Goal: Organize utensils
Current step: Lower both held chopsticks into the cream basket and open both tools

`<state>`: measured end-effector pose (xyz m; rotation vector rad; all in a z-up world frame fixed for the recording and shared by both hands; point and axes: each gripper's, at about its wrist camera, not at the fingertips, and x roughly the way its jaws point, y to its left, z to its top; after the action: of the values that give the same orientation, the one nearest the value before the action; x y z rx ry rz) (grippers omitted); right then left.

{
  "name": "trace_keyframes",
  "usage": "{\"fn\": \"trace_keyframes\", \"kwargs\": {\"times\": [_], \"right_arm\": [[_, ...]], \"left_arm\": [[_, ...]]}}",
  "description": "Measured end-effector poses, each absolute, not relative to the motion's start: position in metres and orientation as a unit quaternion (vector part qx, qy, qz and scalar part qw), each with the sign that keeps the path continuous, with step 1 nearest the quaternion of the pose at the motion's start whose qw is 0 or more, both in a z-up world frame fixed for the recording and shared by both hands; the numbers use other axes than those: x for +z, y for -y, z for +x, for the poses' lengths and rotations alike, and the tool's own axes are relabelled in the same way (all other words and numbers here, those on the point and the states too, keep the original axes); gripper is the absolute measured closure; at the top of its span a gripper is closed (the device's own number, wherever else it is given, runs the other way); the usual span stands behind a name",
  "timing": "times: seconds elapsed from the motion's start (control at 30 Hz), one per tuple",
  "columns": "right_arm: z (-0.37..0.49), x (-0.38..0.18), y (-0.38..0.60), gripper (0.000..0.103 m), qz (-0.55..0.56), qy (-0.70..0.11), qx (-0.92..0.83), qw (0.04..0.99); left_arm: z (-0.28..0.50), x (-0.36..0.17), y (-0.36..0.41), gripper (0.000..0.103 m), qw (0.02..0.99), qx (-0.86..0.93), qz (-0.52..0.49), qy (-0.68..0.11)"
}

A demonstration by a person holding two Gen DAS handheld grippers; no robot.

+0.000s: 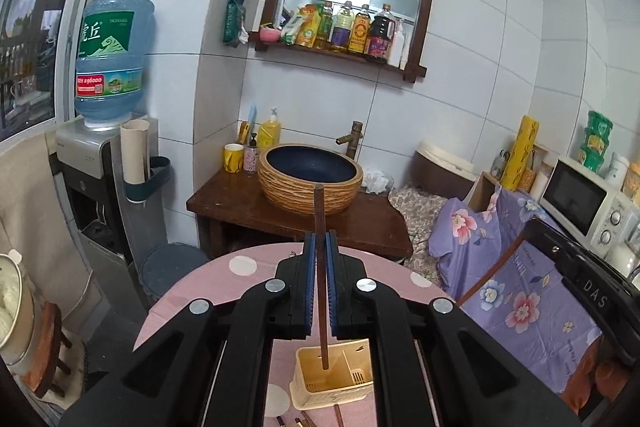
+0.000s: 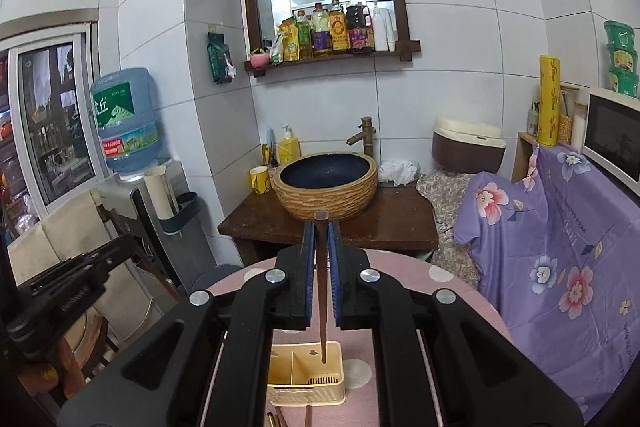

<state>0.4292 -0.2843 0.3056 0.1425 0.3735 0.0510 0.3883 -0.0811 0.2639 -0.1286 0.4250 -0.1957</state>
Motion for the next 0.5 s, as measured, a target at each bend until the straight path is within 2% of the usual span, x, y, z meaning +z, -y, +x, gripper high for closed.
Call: {"fn": "trace_keyframes", "kwargs": {"times": [0.3, 0.5], "right_arm": [[0.459, 0.216, 0.277, 0.095, 0.083, -0.255, 0.032, 0.963], [0.471, 0.185, 0.286, 0.095, 0.099, -0.281, 0.024, 0.954]], "left_arm": [[0.409, 0.183, 0.102, 0.097, 0.957, -0.096, -0.041, -0.270], [0.422, 0.144, 0.102, 0.097, 0.945, -0.092, -0.044, -0.312]]}}
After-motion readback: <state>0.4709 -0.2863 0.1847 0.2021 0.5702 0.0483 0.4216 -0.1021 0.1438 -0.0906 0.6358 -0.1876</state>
